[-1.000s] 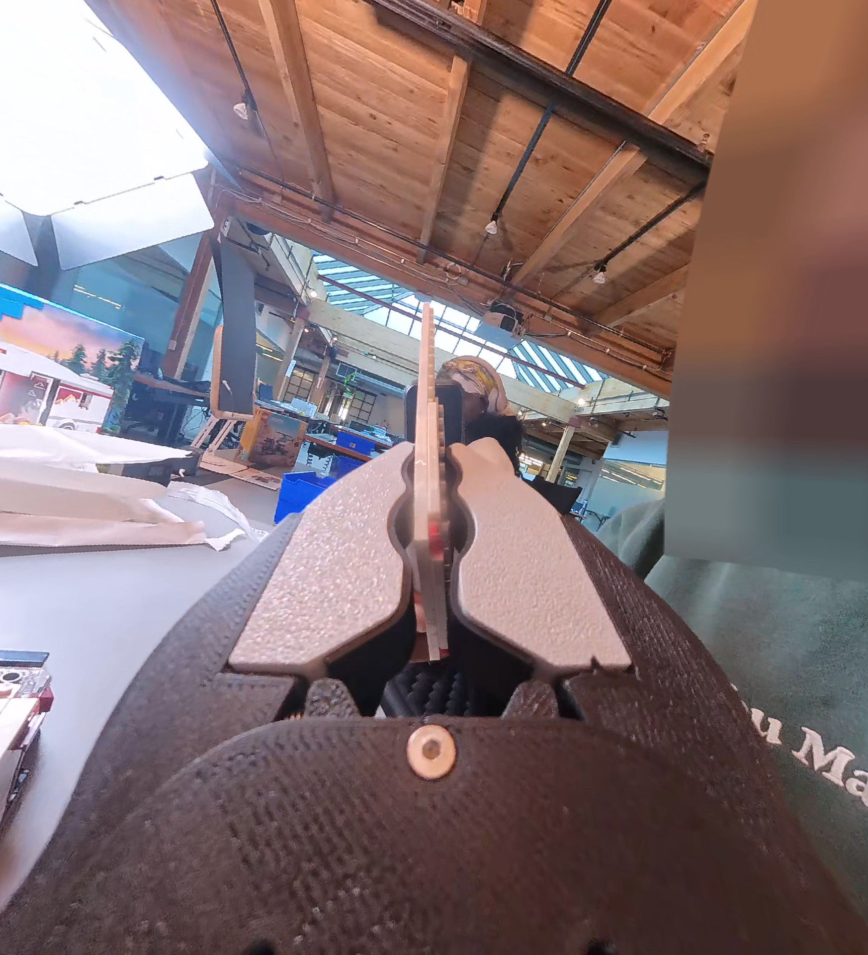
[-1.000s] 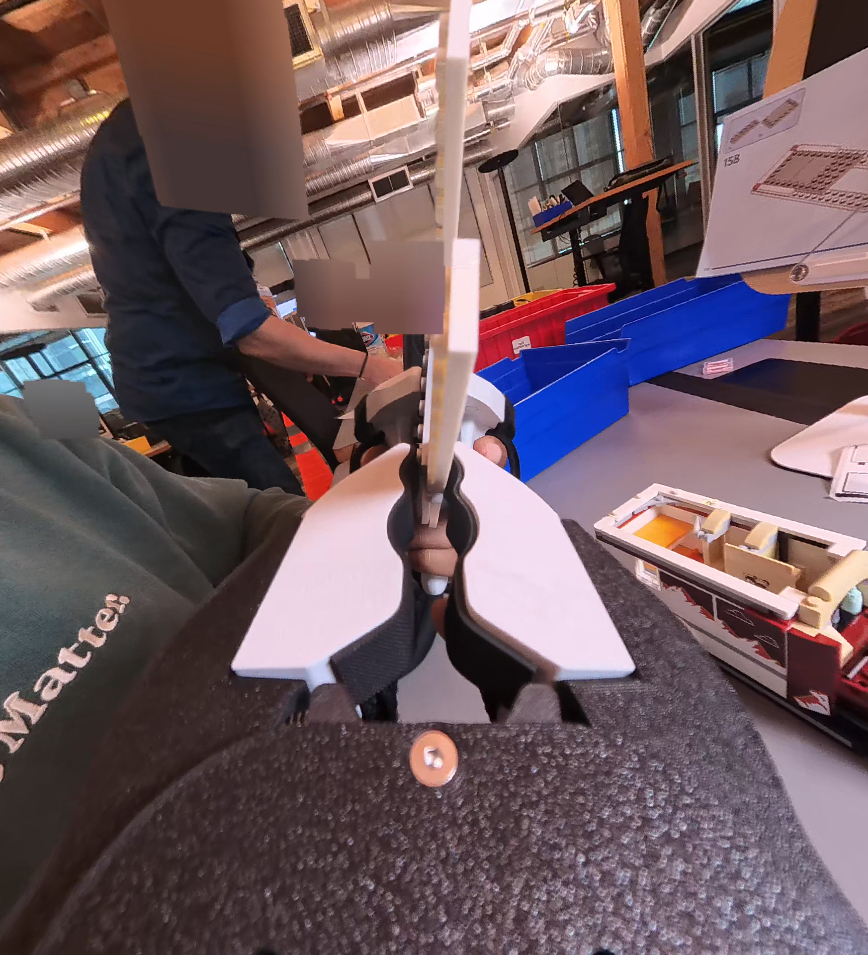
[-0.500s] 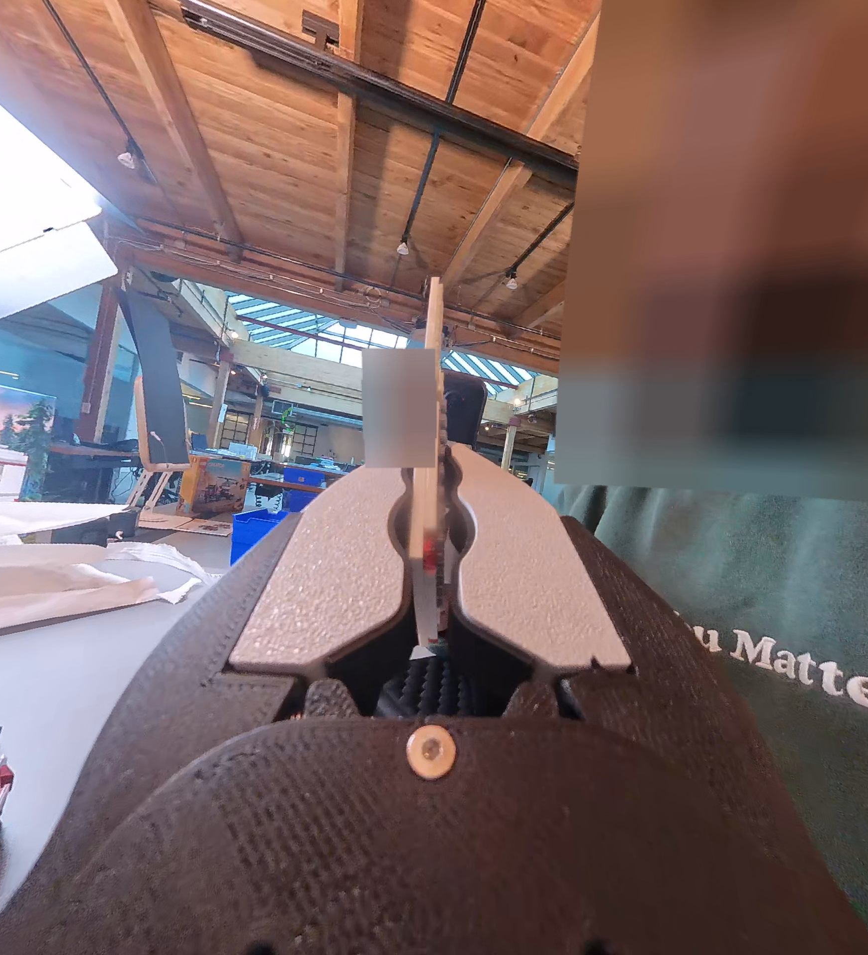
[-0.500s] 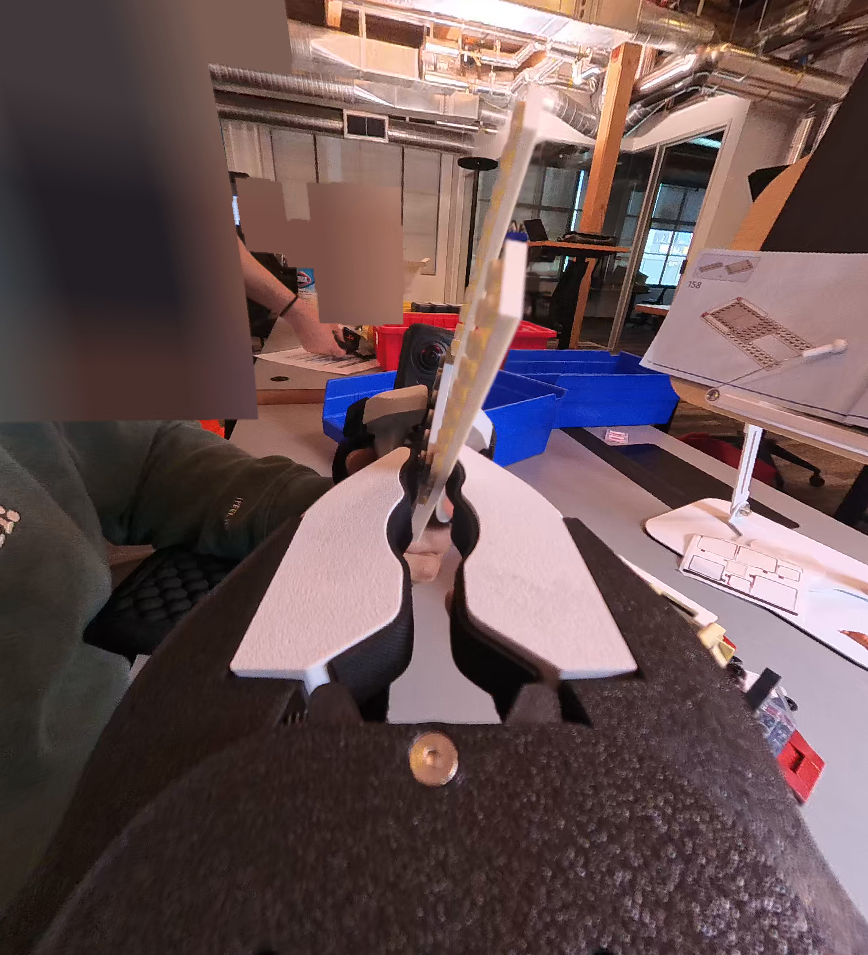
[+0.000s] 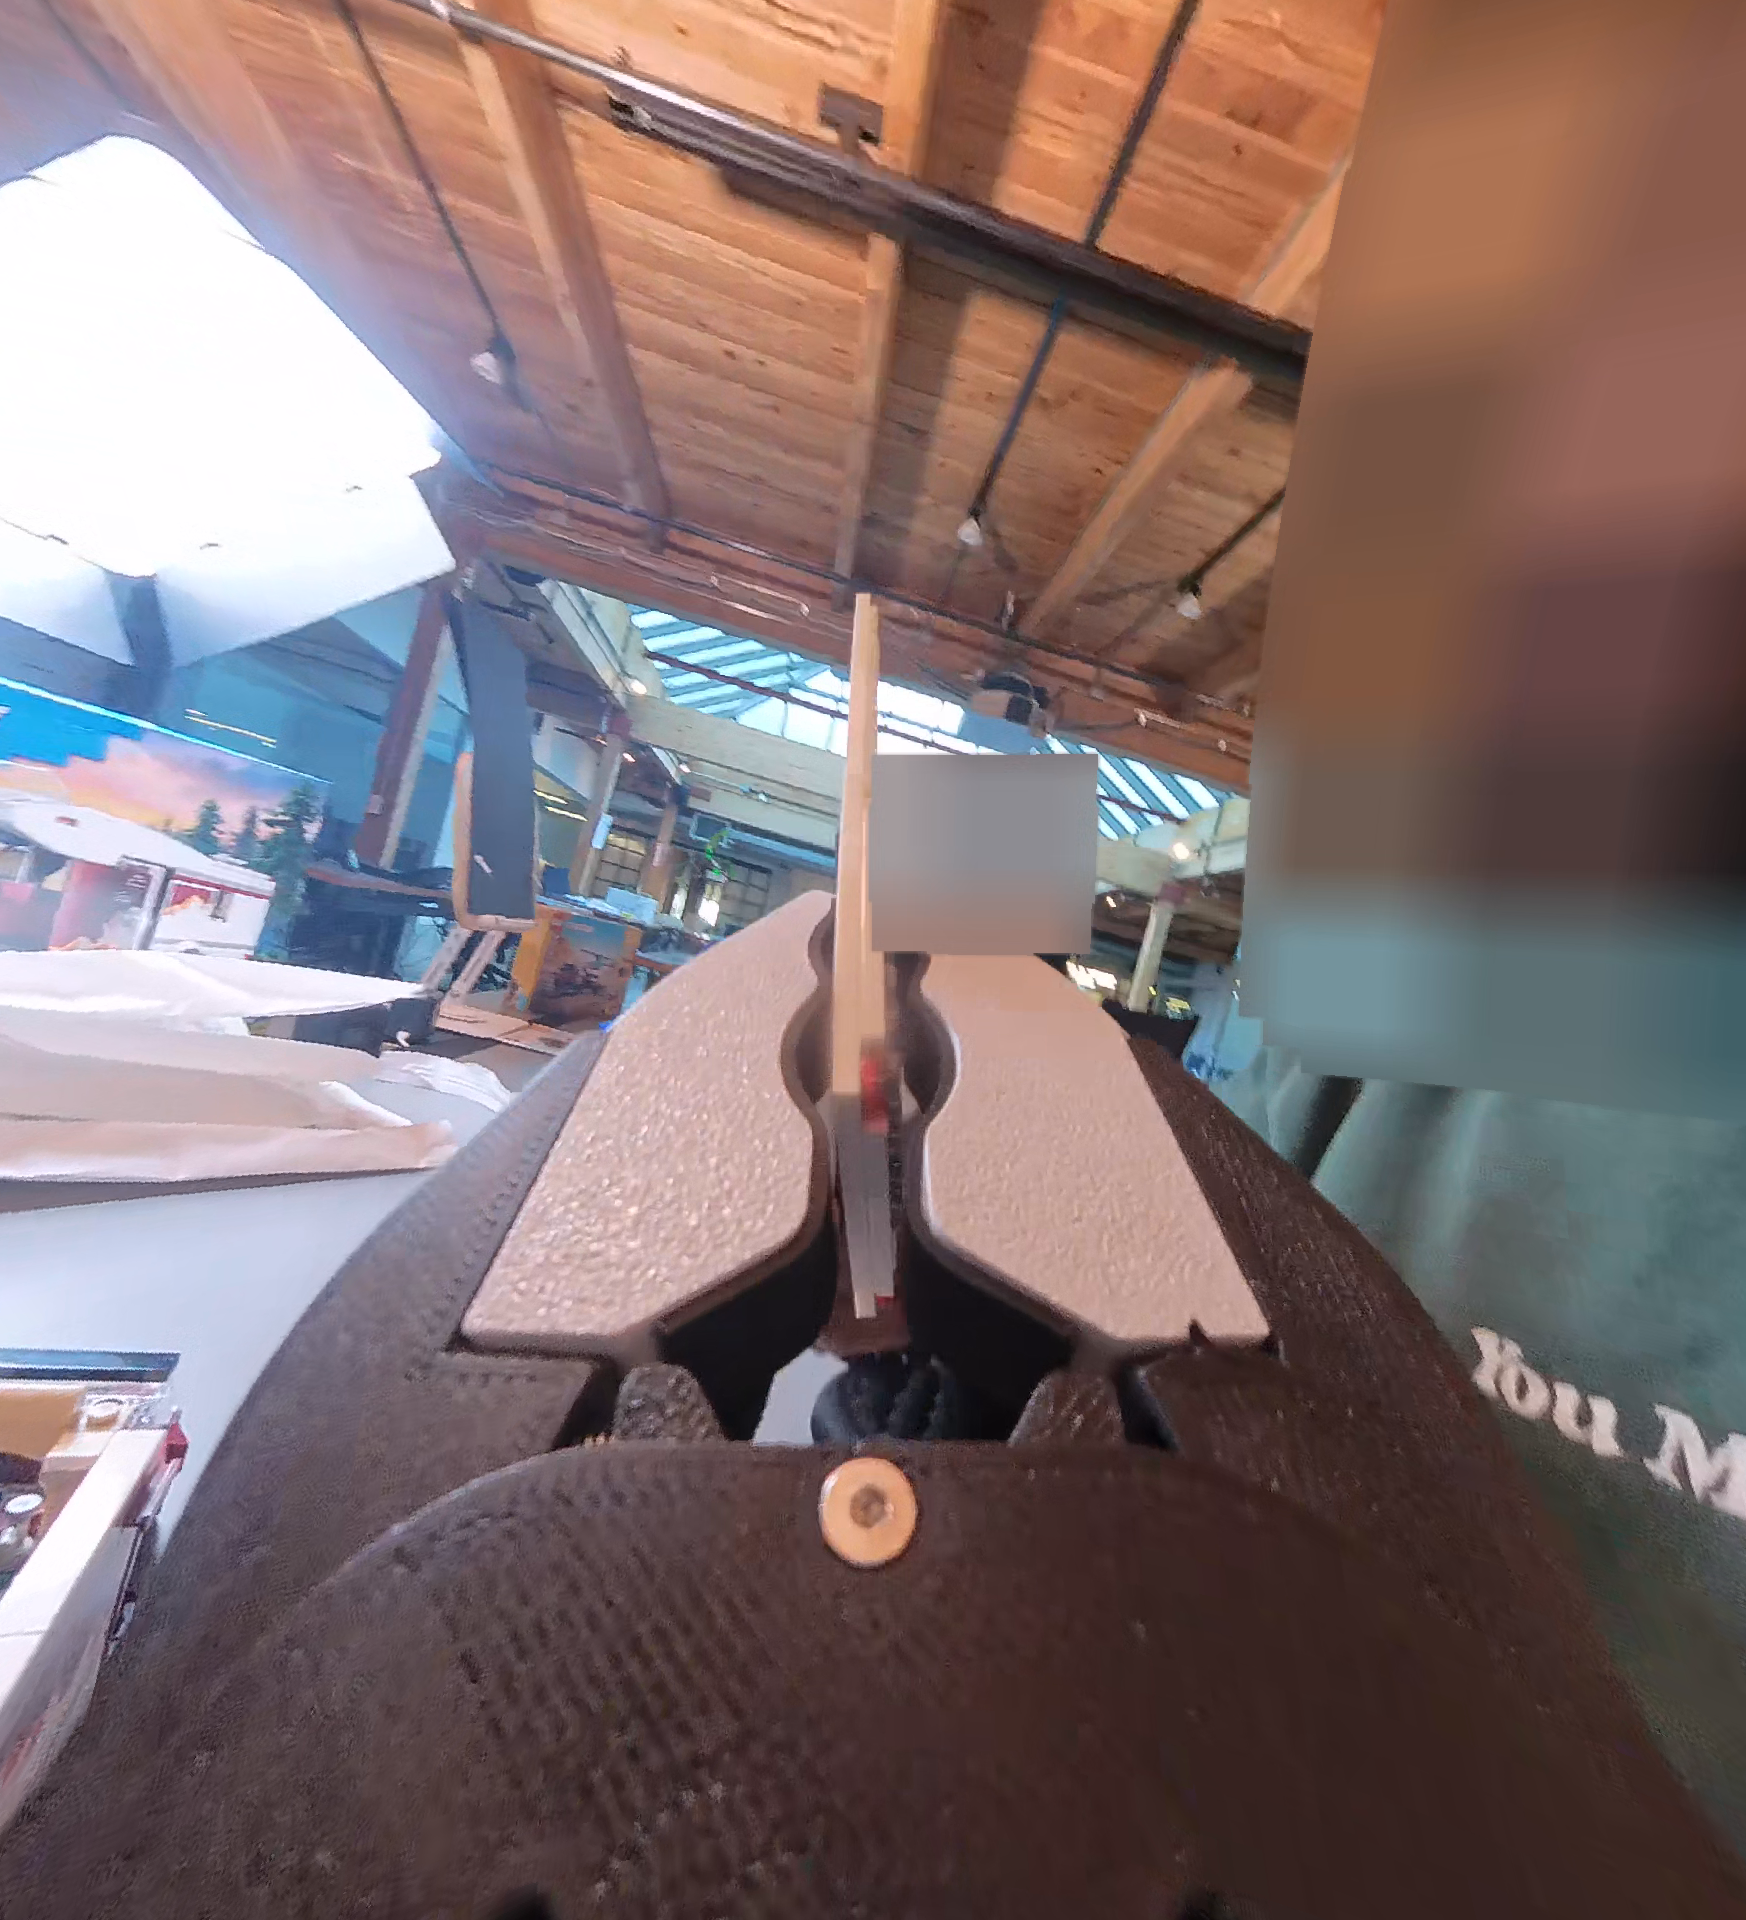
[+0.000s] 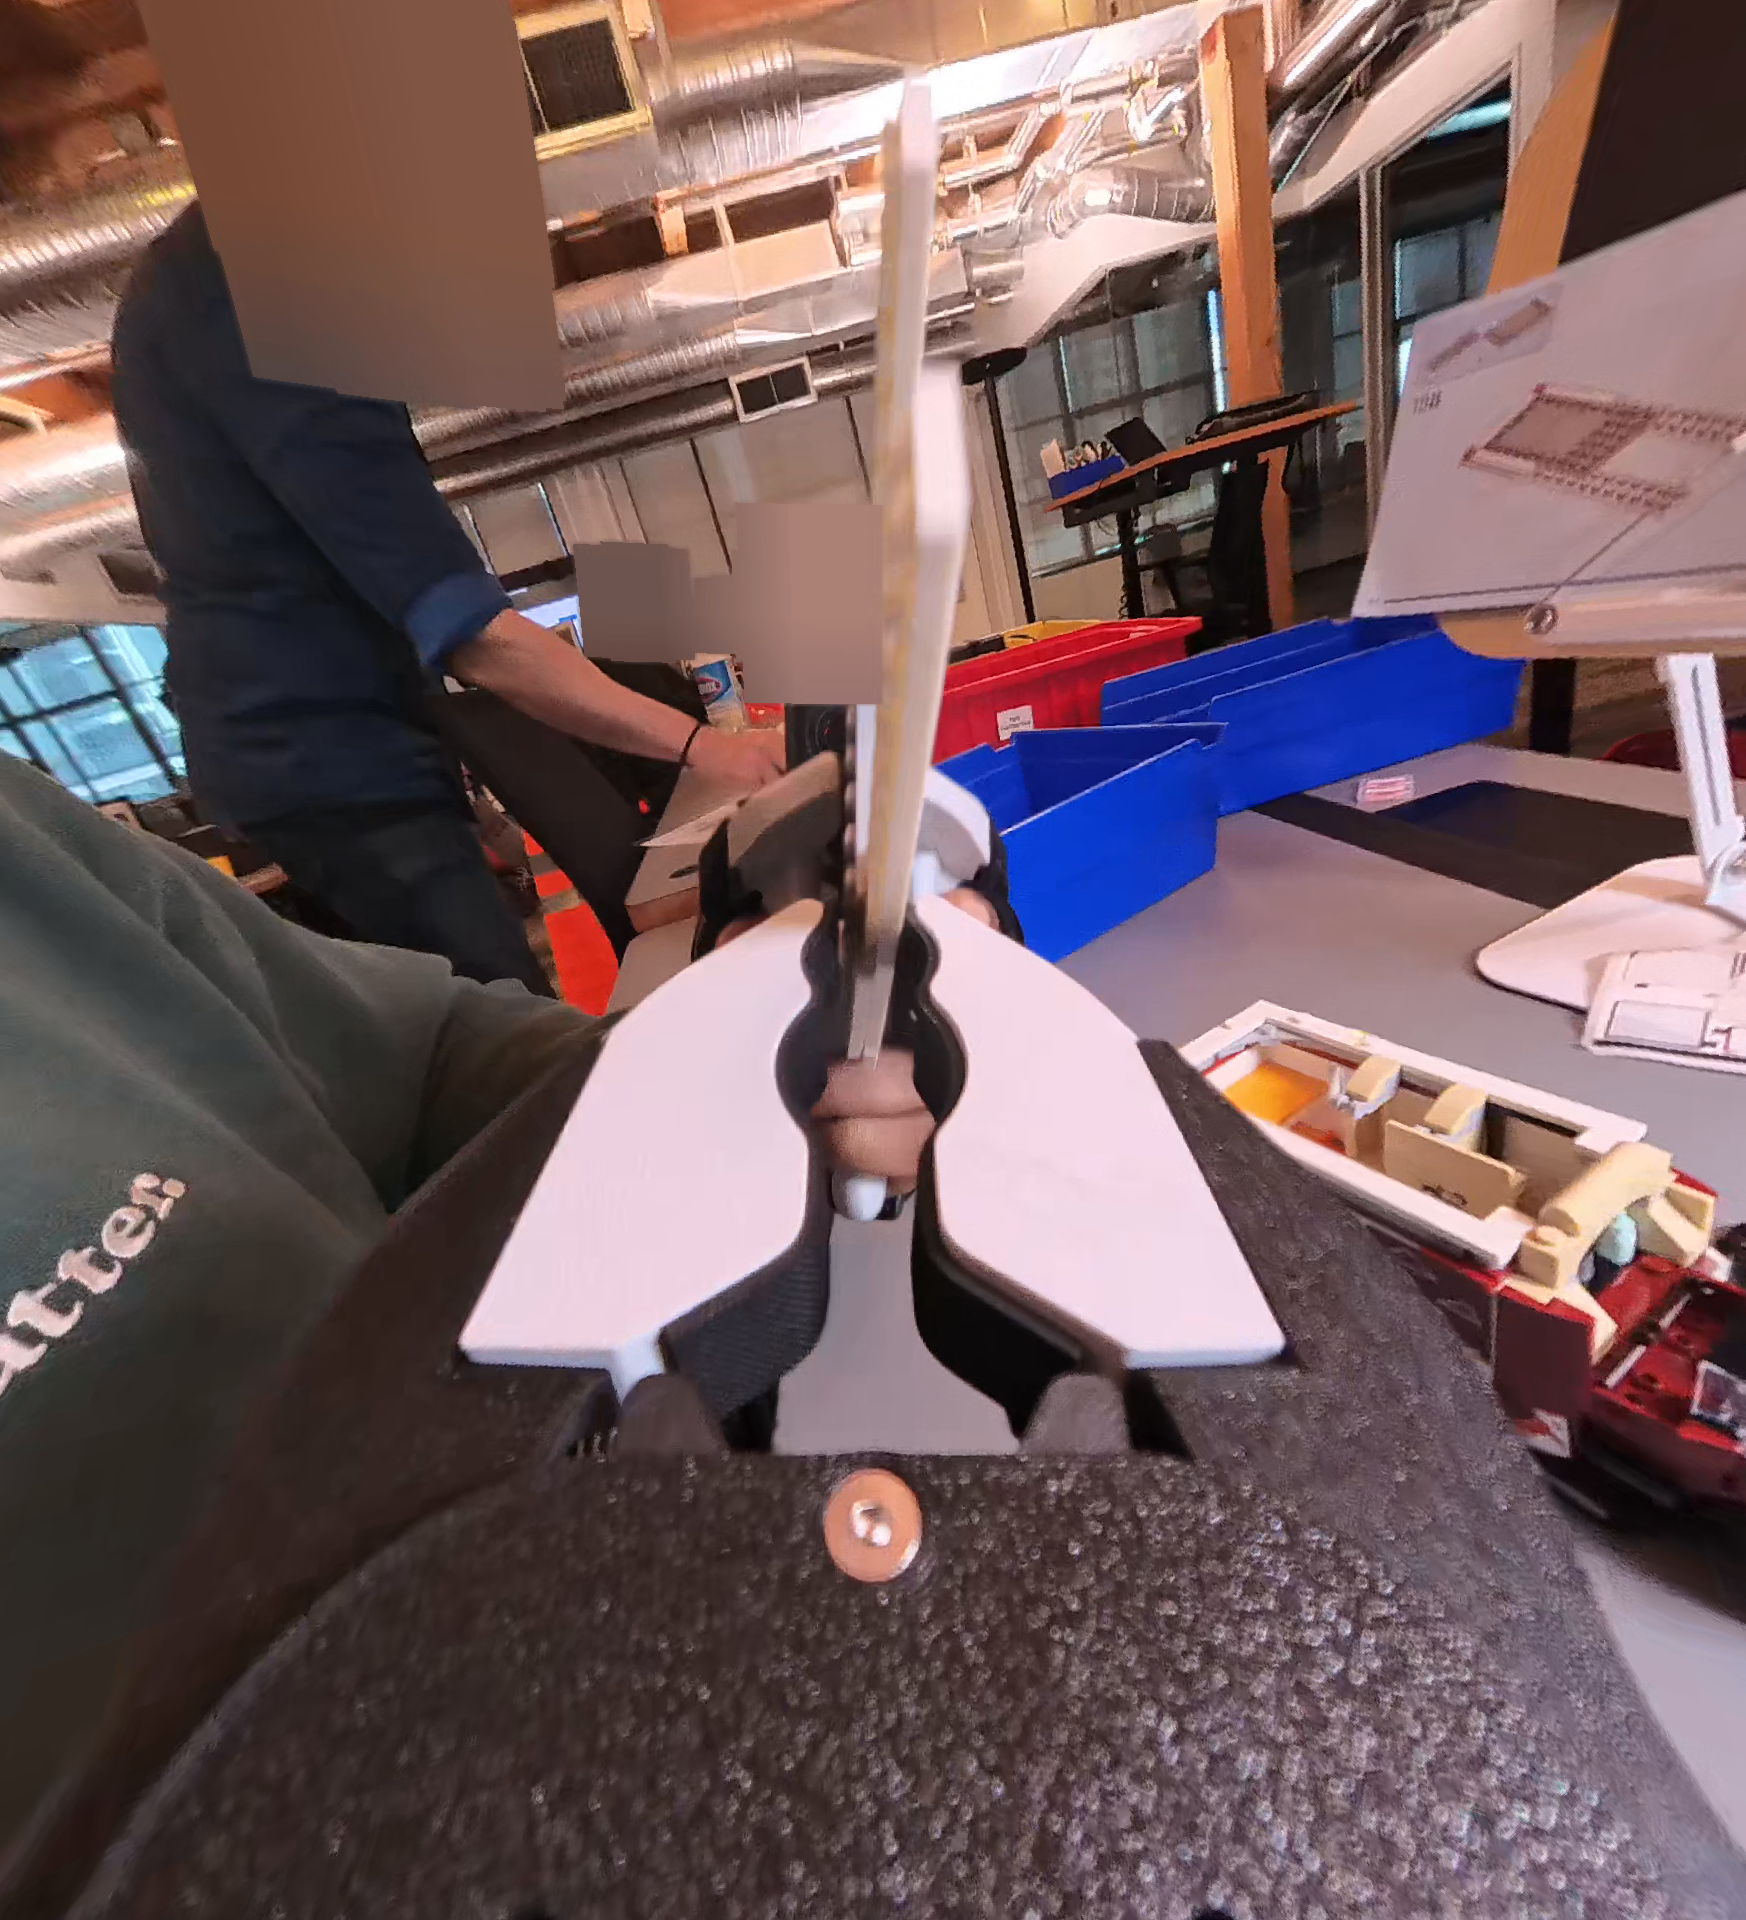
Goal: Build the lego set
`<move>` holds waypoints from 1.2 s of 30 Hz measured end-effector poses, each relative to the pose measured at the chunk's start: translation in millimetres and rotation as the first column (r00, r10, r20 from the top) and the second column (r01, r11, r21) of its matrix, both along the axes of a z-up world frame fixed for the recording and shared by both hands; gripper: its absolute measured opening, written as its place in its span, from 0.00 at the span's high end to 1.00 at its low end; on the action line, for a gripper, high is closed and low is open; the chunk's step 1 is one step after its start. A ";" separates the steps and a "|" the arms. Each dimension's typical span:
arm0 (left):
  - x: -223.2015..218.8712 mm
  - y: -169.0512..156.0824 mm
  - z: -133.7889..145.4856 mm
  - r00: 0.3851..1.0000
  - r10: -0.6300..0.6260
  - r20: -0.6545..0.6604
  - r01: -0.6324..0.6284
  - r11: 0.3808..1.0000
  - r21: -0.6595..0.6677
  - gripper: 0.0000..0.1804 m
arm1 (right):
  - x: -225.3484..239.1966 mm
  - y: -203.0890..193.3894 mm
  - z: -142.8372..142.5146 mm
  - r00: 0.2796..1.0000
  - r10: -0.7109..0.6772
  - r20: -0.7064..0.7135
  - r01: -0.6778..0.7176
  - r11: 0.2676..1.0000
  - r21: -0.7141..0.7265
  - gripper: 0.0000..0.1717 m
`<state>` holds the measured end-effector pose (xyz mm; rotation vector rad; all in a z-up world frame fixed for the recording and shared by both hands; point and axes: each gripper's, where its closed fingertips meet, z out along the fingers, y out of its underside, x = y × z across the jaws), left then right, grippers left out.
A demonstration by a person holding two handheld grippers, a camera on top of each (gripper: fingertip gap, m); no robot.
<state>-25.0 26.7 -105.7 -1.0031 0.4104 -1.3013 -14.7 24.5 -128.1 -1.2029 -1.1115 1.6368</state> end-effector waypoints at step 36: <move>-0.2 24.6 -109.7 0.960 -0.279 -0.004 0.178 0.626 -0.759 0.95 | 45.3 56.1 -81.8 0.822 -0.282 0.495 -0.240 0.617 0.749 0.52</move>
